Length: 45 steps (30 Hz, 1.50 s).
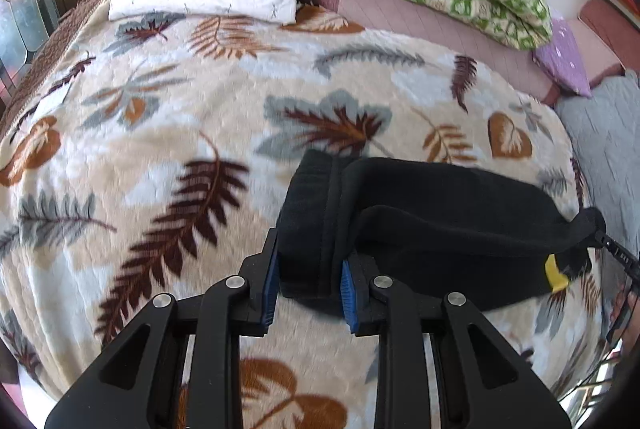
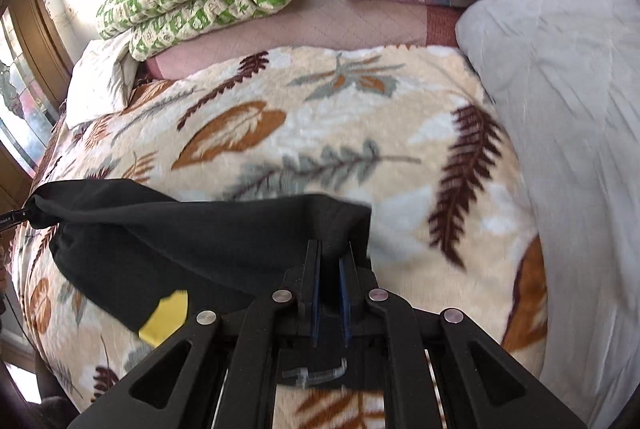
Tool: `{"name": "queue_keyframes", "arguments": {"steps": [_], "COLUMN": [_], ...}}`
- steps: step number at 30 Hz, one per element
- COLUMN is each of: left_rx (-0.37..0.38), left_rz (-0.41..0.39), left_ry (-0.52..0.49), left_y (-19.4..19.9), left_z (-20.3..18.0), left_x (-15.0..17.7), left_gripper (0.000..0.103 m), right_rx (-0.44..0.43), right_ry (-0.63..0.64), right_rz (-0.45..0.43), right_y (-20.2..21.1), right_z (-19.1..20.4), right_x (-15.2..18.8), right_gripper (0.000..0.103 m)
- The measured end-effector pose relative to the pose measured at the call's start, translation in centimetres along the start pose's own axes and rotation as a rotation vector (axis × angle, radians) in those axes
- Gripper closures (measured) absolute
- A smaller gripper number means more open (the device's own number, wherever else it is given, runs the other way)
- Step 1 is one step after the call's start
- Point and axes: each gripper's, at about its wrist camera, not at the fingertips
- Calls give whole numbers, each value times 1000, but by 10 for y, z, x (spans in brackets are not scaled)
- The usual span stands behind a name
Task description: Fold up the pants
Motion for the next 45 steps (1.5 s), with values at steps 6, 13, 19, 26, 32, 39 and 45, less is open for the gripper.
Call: {"name": "queue_keyframes", "arguments": {"steps": [6,13,19,26,32,39,45], "left_rx": [0,-29,-2,109,138,213,275], "left_rz": [43,105,118,183,192,346,369], "left_ry": [-39,-72,-113,-27,48,105,135], "left_y": [-5,-11,5,18,8,-51,-62], "left_z": [3,0,3,37,41,25,18], "left_x": [33,45,54,50,0,-24,-30], "left_gripper": [79,75,69,69,58,58,54], "right_rx": [0,74,88,9,-89,-70,-66], "right_ry": [-24,-18,-63,-266,-373,-466,-477], "right_rz": [-2,8,-33,-88,-72,-46,12], "right_y": [13,20,54,92,75,48,30], "right_z": [-1,4,0,-21,-20,-31,-38], "right_x": [40,67,79,78,63,56,49], "right_gripper": [96,90,73,60,55,55,55]}}
Point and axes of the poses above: each gripper's, at about its wrist camera, not at the fingertips, and y roughly against the way its jaws point, z to its left, x to its underside, and after that the axes turned 8 degrees about -x, right-handed
